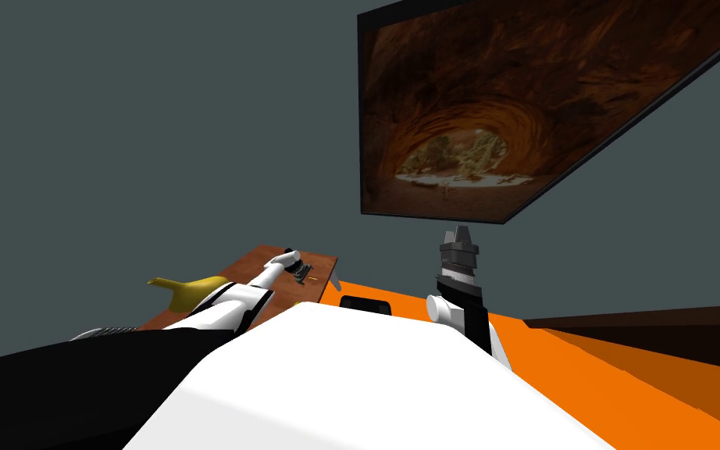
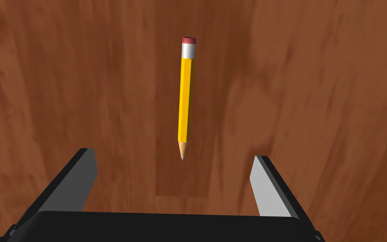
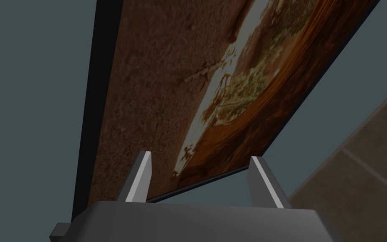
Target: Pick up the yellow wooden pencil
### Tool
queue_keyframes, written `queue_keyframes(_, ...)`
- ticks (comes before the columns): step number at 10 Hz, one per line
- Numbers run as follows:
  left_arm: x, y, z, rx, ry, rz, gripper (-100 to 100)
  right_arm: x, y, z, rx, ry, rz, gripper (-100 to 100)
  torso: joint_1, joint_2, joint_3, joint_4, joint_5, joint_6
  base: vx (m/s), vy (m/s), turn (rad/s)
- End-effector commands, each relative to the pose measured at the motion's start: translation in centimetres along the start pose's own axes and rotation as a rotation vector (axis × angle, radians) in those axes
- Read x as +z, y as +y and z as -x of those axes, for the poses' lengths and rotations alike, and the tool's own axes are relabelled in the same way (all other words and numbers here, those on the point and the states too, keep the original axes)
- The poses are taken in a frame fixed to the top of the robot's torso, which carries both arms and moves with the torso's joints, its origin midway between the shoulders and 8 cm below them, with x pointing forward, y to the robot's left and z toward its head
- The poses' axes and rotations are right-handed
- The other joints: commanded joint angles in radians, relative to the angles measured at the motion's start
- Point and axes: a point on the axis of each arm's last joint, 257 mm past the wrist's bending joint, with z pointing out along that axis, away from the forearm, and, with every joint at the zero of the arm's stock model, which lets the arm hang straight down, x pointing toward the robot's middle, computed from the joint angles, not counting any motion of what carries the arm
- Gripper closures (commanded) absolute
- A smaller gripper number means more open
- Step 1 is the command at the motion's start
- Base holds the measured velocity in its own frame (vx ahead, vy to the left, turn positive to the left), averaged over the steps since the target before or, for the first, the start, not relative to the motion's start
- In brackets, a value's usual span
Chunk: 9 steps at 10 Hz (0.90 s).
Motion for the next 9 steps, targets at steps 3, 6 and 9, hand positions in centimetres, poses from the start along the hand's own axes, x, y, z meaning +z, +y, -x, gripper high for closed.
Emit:
queue_keyframes(3,0.4,-0.1,0.4,-0.009,-0.005,-0.005,-100,0.0,0.0,0.0,0.000,0.000,0.000,0,0.000,0.000,0.000,0.000,0.000,0.000,-0.004,0.002,-0.019)
queue_keyframes(6,1.1,-0.2,0.6,-0.019,-0.007,-0.009,-100,0.0,0.0,0.0,0.000,0.000,0.000,0,0.000,0.000,0.000,0.000,0.000,0.000,-0.011,0.007,-0.028)
queue_keyframes(9,1.9,0.1,0.4,-0.026,-0.004,-0.006,-100,0.0,0.0,0.0,0.000,0.000,0.000,0,0.000,0.000,0.000,0.000,0.000,0.000,-0.010,0.008,-0.029)
